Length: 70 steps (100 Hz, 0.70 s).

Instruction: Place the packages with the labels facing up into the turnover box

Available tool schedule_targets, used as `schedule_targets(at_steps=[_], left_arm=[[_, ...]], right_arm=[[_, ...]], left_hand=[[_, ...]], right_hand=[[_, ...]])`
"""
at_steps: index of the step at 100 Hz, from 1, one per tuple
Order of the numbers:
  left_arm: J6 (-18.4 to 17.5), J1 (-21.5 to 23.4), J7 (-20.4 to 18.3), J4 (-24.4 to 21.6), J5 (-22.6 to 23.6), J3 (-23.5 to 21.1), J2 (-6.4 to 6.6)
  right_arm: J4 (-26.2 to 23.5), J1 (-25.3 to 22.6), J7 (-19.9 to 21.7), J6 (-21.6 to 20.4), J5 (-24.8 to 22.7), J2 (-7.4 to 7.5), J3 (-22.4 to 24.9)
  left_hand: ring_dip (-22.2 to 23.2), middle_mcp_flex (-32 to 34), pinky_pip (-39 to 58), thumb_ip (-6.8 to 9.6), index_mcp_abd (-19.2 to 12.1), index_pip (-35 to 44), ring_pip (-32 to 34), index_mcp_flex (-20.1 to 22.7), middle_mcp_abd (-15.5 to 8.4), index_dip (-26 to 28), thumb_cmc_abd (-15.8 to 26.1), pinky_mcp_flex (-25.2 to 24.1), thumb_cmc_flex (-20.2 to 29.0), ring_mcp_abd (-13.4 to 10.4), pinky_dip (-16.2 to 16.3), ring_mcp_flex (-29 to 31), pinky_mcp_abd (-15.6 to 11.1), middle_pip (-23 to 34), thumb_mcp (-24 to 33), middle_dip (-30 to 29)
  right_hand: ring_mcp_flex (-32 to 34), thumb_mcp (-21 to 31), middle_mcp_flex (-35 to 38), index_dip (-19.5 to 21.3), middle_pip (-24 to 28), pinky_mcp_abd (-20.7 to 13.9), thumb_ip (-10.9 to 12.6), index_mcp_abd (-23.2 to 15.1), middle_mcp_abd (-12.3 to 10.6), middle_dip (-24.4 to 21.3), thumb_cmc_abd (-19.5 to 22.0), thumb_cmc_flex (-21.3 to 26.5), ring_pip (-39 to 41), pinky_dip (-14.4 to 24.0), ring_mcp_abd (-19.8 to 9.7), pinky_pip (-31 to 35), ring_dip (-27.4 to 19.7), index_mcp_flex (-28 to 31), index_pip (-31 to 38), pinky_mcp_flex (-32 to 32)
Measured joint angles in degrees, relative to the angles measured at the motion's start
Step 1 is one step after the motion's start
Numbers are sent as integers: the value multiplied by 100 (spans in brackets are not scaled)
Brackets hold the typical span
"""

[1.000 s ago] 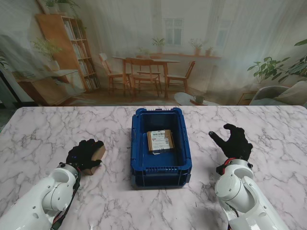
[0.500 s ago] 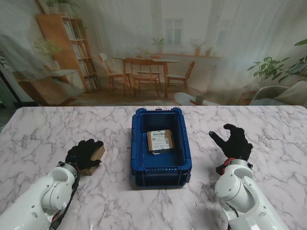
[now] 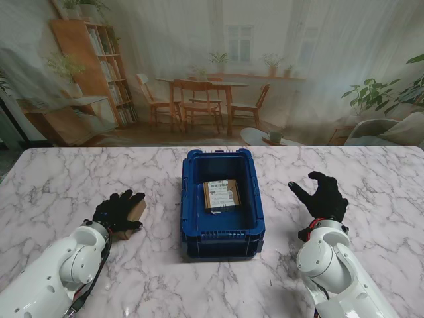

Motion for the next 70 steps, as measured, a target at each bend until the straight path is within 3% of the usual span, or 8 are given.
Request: schedule_targets(at_steps=[11, 26, 35, 53, 70], left_arm=[[32, -53, -1, 29, 22, 36, 1], [35, -58, -4, 32, 117, 29, -4], [28, -57, -11, 30, 124, 12, -6], [-37, 31, 106, 17, 100, -87, -32], [-113, 183, 271, -30, 25, -219, -67]], right_arm=[[5, 6, 5, 0, 2, 0, -3], [11, 11, 7, 0, 3, 1, -6], [15, 14, 9, 0, 3, 1, -8], [17, 18, 10, 3, 7, 1, -10], [17, 18, 2, 8, 19, -1, -10]], left_hand=[[779, -82, 99, -1, -11, 113, 205, 20, -10, 117, -5, 41, -5, 49, 0, 36, -39, 145, -10, 1010], [1540, -240, 239, -2, -83, 200, 453, 64, -73, 558, -6, 118, 10, 65, 10, 55, -47, 584, -1, 1662], [1766, -352, 285, 134, -169, 408, 549, 64, -114, 1135, -98, 158, 39, 66, 13, 94, -10, 963, 366, 1855], [1938, -361, 285, 137, -311, 1030, 763, 53, -191, 2022, -276, 279, 67, 87, 15, 171, 111, 1461, 768, 2087], [2125, -290, 296, 137, -396, 1767, 1046, 53, -234, 2449, -388, 420, 67, 126, 16, 249, 229, 1840, 899, 2378]], right_hand=[[0, 0, 0, -1, 0, 0, 0, 0, 0, 0, 0, 0, 0, 0, 0, 0, -1, 0, 0, 0], [0, 0, 0, -1, 0, 0, 0, 0, 0, 0, 0, 0, 0, 0, 0, 0, -1, 0, 0, 0], [0, 0, 0, -4, 0, 0, 0, 0, 0, 0, 0, 0, 0, 0, 0, 0, -1, 0, 0, 0], [0, 0, 0, -7, 0, 0, 0, 0, 0, 0, 0, 0, 0, 0, 0, 0, 0, 0, 0, 0], [0, 0, 0, -8, 0, 0, 1, 0, 0, -1, 0, 0, 0, 0, 0, 0, -1, 0, 0, 0]])
